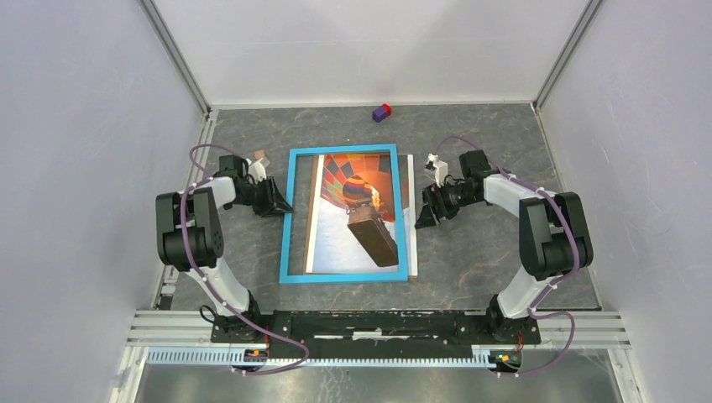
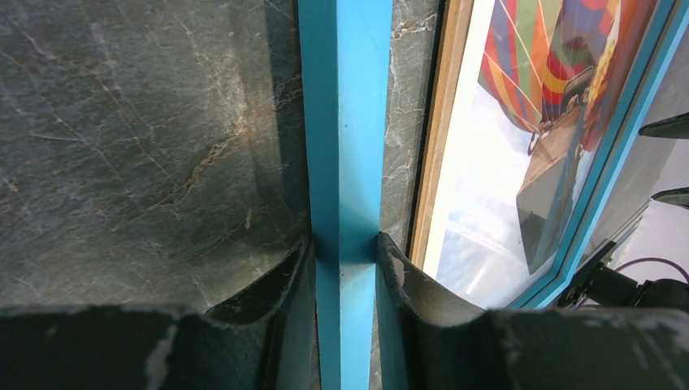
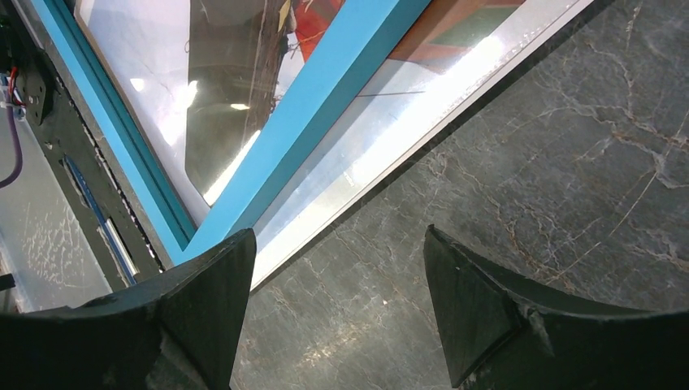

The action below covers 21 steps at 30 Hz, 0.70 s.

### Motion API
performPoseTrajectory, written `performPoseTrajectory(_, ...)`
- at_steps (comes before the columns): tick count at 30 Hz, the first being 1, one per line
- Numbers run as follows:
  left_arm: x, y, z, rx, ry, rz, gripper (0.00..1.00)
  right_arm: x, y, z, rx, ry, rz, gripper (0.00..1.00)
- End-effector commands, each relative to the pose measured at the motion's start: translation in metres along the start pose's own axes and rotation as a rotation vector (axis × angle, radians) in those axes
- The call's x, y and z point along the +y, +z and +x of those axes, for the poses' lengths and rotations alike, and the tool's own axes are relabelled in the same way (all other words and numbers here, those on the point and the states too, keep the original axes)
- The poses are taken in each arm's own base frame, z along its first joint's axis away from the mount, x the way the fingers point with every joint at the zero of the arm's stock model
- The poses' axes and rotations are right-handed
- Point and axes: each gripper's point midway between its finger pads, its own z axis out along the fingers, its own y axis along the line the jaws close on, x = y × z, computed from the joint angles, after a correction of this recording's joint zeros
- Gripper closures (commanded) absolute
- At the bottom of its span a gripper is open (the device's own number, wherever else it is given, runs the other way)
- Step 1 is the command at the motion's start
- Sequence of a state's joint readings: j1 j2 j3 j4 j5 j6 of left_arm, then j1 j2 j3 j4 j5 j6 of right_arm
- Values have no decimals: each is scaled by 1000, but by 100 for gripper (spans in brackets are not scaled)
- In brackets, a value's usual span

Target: Take the photo out of the frame

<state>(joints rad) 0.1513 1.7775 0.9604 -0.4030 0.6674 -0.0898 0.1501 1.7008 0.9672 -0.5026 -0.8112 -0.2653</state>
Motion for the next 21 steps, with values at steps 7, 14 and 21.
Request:
performPoseTrajectory(7, 9, -10, -21, -70, 45, -96, 75, -5, 3, -3, -44, -17, 22, 34)
performPoseTrajectory(14, 10, -12, -29, -76, 80, -110, 49, -40, -6, -50, -177, -63, 207, 44)
performPoseTrajectory(21, 16, -6, -23, -90, 78, -110, 39, -62, 10, -52, -199, 8, 237, 57)
